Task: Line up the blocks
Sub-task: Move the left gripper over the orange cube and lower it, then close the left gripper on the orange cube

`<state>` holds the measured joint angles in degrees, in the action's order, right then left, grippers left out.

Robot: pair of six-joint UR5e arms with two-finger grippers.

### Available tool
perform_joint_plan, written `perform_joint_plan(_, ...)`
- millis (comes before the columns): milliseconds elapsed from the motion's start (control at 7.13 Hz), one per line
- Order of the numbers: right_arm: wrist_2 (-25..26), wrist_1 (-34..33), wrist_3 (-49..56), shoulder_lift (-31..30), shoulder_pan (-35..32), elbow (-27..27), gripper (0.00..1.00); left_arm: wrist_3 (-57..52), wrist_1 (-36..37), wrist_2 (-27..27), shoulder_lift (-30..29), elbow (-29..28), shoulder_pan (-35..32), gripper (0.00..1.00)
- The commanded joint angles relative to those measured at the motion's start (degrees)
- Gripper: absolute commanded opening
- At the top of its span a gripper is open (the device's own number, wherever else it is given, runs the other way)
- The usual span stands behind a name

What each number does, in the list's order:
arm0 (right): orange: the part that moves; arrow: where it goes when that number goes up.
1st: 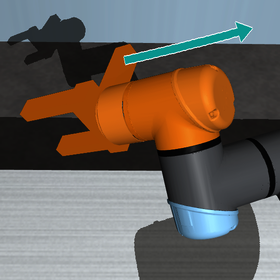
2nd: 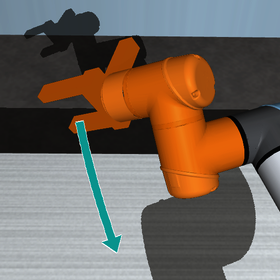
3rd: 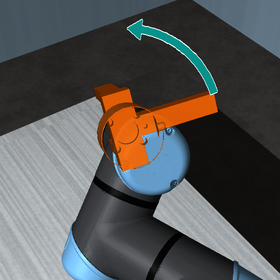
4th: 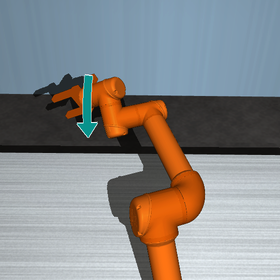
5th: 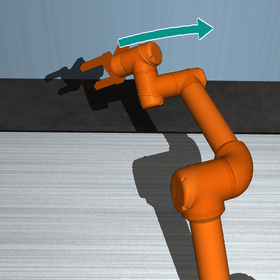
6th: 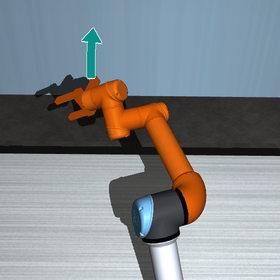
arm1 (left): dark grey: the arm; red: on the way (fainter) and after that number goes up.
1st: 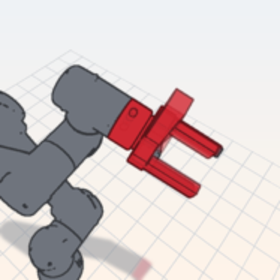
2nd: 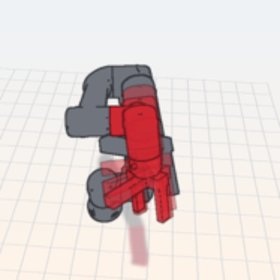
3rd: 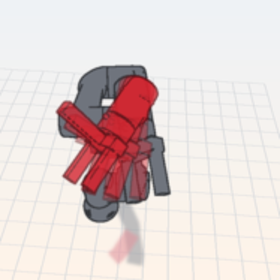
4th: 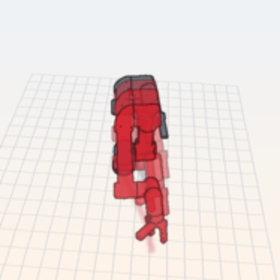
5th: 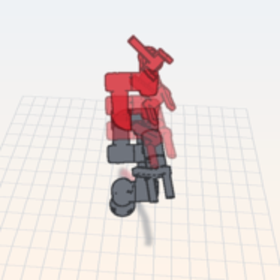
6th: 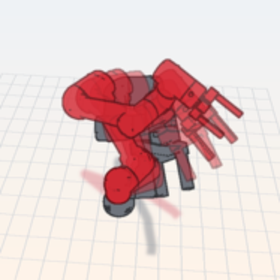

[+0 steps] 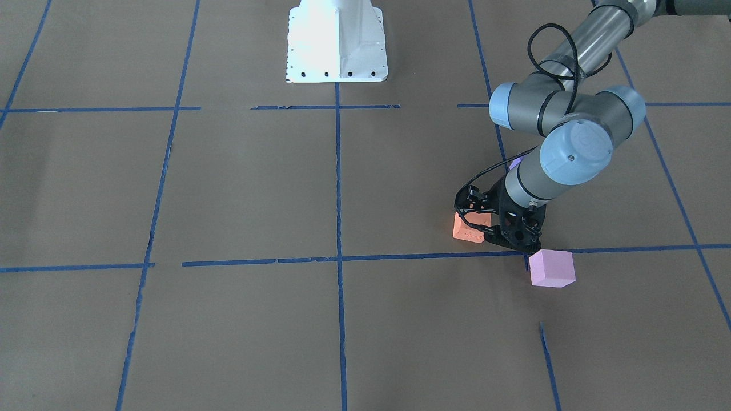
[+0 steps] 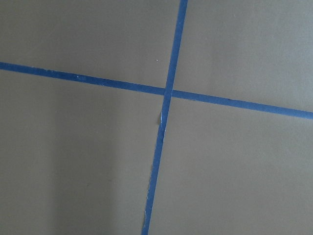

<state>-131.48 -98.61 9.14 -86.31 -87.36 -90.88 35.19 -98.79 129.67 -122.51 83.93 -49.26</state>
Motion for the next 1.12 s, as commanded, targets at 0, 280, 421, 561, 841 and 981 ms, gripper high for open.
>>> perform_joint_plan(0, 0.0, 0.0, 0.0, 0.0, 0.0, 0.0, 1.00, 0.5, -0.4, -1.4, 0.4, -0.3, 1.3, 1.00)
perform_joint_plan(280, 0.0, 0.0, 0.0, 0.0, 0.0, 0.0, 1.00, 0.7, -0.4, -2.5, 0.4, -0.6, 2.2, 1.00)
perform_joint_plan(421, 0.0, 0.0, 0.0, 0.0, 0.0, 0.0, 1.00, 0.6, -0.5, -2.6, 0.4, -0.8, 2.4, 1.00)
perform_joint_plan(561, 0.0, 0.0, 0.0, 0.0, 0.0, 0.0, 1.00, 0.6, -0.5, -2.7, 0.3, -1.7, 2.5, 0.99)
perform_joint_plan(841, 0.0, 0.0, 0.0, 0.0, 0.0, 0.0, 1.00, 0.6, -1.9, -2.6, 0.0, -3.1, 2.8, 0.98)
perform_joint_plan(981, 0.0, 0.0, 0.0, 0.0, 0.0, 0.0, 1.00, 0.6, -2.5, -2.7, -0.1, -3.1, 2.9, 0.95)
